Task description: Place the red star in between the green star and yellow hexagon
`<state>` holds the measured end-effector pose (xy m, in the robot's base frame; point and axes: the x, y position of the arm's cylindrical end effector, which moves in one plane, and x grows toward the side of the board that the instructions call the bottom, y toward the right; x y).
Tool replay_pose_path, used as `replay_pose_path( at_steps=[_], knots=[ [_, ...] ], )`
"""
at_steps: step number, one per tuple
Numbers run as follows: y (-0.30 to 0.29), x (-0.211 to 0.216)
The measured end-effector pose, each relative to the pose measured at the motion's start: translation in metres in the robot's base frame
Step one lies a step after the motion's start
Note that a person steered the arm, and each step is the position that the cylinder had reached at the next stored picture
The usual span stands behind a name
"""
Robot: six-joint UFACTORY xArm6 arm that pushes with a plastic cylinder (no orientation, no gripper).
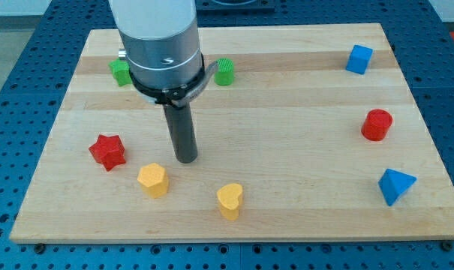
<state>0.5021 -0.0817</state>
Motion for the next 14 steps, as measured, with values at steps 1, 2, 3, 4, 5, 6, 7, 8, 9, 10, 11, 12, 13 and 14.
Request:
replay_pose_path(
  at_steps=[1,2,3,4,5,6,7,8,9,10,11,12,13,14],
  knots=[
    [-0.019,0.021],
    [-0.037,0.042],
    [-0.054,0.05],
    [-0.064,0.05],
    [-0.036,0.049],
    [-0.029,0.072],
    [-0.029,0.081],
    [-0.029,0.096],
    [-0.034,0.094],
    [-0.044,0.093],
    [-0.057,0.093],
    [-0.071,0.093],
    [-0.089,0.093],
    [-0.104,0.093]
  ],
)
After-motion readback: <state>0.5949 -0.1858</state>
